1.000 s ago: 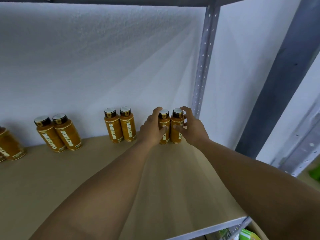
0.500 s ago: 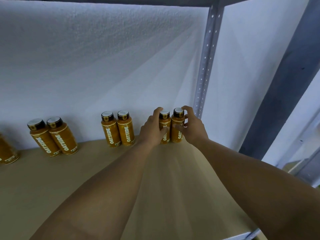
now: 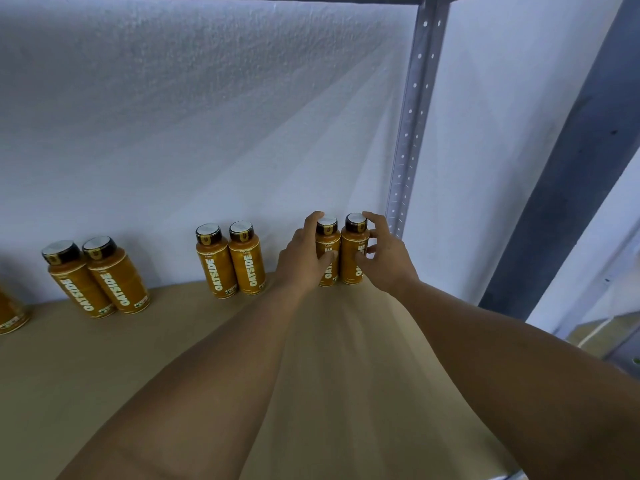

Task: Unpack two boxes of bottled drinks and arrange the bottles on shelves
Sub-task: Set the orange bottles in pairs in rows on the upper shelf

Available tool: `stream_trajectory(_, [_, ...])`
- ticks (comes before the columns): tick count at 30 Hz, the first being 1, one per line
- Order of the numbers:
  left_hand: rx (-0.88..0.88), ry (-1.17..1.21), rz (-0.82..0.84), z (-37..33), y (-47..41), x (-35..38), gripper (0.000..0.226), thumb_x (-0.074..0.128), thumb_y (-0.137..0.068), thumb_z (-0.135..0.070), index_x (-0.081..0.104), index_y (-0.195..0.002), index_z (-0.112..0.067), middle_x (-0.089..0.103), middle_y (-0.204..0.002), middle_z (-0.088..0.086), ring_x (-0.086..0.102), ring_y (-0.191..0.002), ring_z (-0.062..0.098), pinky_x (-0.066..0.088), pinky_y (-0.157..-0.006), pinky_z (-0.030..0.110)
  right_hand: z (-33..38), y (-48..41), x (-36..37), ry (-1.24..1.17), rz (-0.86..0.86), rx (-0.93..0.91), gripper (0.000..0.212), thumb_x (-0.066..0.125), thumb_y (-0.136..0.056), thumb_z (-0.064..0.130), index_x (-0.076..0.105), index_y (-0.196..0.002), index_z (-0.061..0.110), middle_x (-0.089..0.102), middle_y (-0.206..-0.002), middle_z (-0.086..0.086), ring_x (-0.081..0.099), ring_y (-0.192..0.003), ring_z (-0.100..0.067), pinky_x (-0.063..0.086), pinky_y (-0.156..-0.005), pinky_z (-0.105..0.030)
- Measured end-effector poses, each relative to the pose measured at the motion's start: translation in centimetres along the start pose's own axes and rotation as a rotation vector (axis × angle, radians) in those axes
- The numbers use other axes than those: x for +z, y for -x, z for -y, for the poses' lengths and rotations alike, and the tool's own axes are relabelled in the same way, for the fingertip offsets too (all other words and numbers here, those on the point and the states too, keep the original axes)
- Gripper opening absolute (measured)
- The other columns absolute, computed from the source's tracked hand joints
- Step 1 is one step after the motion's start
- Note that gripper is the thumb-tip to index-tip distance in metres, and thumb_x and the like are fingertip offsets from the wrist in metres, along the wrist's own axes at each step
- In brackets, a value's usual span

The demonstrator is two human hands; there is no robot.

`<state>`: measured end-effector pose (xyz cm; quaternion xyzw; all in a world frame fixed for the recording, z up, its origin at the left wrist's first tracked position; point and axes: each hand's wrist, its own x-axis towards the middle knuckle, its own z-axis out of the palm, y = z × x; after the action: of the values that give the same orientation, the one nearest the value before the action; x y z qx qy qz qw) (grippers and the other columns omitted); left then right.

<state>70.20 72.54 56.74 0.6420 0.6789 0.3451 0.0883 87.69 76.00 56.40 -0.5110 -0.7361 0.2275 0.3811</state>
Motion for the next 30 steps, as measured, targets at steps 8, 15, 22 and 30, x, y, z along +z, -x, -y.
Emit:
stream_trajectory(8, [-0.002, -0.001, -0.007, -0.3, -0.4, 0.3, 0.076, 0.069, -0.097, -0.034, 0.020, -0.155, -0.038, 0.048, -0.153, 0.005, 0.058, -0.129, 0.031, 0.054, -0.102, 0.048, 0.0, -0.6, 0.3, 0.033, -0.002, 0.018, 0.074, 0.068, -0.097, 0.022, 0.023, -0.153, 0.041, 0.055, -0.148, -0.001, 0.062, -0.122, -0.027, 0.055, -0.098, -0.045])
stream_trajectory(15, [-0.007, 0.010, -0.009, -0.3, -0.4, 0.4, 0.076, 0.069, -0.097, -0.033, 0.019, -0.155, -0.037, 0.047, -0.154, 0.005, 0.058, -0.130, 0.031, 0.053, -0.103, 0.048, -0.2, -1.0, 0.6, 0.029, 0.003, 0.033, 0.076, 0.067, -0.098, 0.022, 0.020, -0.153, 0.044, 0.054, -0.150, 0.001, 0.062, -0.123, -0.027, 0.055, -0.097, -0.044])
stream_trajectory(22, [-0.013, 0.017, -0.009, -0.5, -0.5, 0.4, 0.076, 0.068, -0.098, -0.033, 0.020, -0.156, -0.036, 0.046, -0.155, 0.005, 0.056, -0.132, 0.032, 0.051, -0.105, 0.048, -0.1, -1.2, 0.7, 0.049, 0.006, 0.045, 0.078, 0.068, -0.098, 0.023, 0.018, -0.154, 0.045, 0.052, -0.151, 0.000, 0.062, -0.124, -0.029, 0.055, -0.098, -0.047])
stream_trajectory(30, [-0.005, 0.013, -0.016, -0.5, -0.3, 0.5, 0.075, 0.067, -0.099, -0.035, 0.019, -0.157, -0.035, 0.045, -0.156, 0.005, 0.055, -0.134, 0.032, 0.052, -0.105, 0.049, 0.0, -0.9, 0.7, 0.032, -0.007, 0.038, 0.076, 0.067, -0.098, 0.023, 0.020, -0.154, 0.044, 0.053, -0.151, 0.000, 0.061, -0.125, -0.029, 0.055, -0.100, -0.049])
